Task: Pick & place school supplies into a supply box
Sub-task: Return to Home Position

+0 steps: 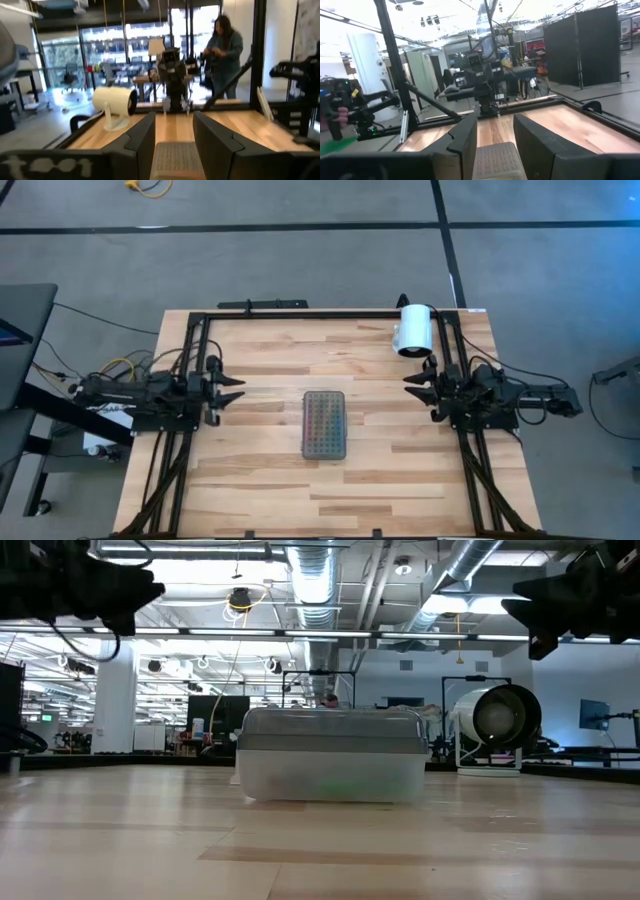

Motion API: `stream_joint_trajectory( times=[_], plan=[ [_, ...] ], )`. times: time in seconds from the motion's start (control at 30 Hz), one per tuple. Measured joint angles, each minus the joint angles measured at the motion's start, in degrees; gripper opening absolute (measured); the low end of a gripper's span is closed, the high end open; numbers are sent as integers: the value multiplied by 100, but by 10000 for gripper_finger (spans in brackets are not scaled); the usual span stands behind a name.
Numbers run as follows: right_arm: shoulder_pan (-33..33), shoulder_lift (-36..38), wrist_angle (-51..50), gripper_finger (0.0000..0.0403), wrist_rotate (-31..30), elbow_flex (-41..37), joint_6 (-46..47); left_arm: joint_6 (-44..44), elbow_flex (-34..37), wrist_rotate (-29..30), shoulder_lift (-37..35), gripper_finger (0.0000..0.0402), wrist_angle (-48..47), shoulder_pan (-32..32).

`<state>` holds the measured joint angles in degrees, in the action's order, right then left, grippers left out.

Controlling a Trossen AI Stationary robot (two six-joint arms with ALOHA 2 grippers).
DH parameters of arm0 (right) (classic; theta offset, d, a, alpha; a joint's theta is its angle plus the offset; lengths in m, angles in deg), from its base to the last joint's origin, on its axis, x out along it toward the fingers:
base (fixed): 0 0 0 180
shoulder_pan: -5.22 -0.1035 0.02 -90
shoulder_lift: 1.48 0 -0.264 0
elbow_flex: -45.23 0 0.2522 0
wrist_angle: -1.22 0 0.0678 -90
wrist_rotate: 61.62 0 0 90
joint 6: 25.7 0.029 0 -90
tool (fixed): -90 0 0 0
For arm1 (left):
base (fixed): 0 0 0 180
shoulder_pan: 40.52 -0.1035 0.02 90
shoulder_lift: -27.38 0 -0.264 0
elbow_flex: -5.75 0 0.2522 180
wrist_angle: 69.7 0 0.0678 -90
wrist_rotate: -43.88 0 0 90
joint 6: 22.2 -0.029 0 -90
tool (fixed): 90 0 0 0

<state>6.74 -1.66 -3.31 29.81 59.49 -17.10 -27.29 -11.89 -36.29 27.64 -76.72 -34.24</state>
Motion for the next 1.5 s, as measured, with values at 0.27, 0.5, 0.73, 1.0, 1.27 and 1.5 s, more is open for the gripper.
stream_joint_trajectory(
  times=[0.27, 0.5, 0.73, 1.0, 1.27, 1.5],
  plan=[
    [0, 0, -11, 122, -4, 0, 64, 9, 319, -19, -5, 124, 448, -1],
    [9, 0, -802, 122, -9, 0, 594, 420, 319, -41, 10, 124, -354, -1],
    [0, -106, -864, 122, -9, 2, 840, 178, 321, -345, 129, 124, -401, 3],
    [0, -108, -872, 122, -13, 2, 848, 73, 323, -347, 135, 124, -408, 1],
    [0, -107, -872, 122, -11, 2, 847, 124, 325, -345, 135, 124, -414, 1],
    [0, -107, -874, 122, -11, 2, 843, 50, 325, -343, 135, 124, -419, -1]
  ],
)
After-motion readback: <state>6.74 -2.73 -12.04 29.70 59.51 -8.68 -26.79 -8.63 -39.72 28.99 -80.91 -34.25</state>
